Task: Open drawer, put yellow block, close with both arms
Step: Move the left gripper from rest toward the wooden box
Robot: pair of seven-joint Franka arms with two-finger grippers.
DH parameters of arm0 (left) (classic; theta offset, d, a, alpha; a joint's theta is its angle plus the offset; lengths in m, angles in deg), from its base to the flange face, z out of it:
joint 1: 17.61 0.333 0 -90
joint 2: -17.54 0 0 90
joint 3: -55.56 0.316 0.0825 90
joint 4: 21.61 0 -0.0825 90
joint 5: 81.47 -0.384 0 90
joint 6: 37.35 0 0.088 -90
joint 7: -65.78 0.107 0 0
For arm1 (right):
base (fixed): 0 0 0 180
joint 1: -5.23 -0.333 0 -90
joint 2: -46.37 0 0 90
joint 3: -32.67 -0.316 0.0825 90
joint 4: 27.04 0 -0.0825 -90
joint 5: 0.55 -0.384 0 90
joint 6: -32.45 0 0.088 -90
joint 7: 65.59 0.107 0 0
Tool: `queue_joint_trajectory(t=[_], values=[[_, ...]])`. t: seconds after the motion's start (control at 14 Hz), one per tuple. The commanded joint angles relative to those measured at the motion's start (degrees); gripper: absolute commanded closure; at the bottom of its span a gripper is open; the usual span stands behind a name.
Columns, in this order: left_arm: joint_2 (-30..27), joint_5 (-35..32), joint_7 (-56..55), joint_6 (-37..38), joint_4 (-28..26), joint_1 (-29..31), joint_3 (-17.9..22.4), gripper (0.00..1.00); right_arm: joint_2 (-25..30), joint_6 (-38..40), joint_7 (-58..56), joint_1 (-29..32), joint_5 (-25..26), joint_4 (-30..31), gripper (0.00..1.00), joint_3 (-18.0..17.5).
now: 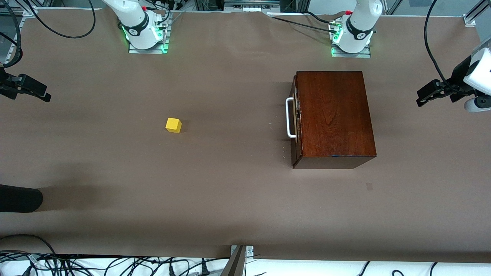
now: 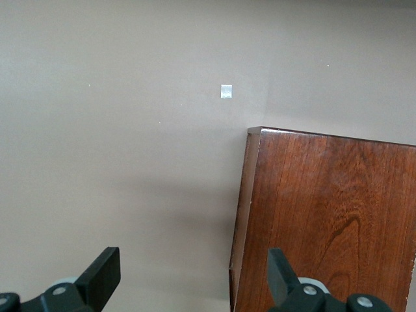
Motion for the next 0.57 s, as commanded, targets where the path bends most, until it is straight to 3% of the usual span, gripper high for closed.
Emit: queue_joint_trajectory(t=[0.0,0.5], values=[[0.3,0.4,1.0,0.1,0.8,0.2,0.1,0.00,0.0,0.1,0.4,1.4,0.2,-0.6,0.00,-1.3],[0.9,0.6,0.4,0.4,2.3,0.2,0.0,0.00,0.0,0.2,0.4,1.4,0.2,-0.6,0.00,-1.3]])
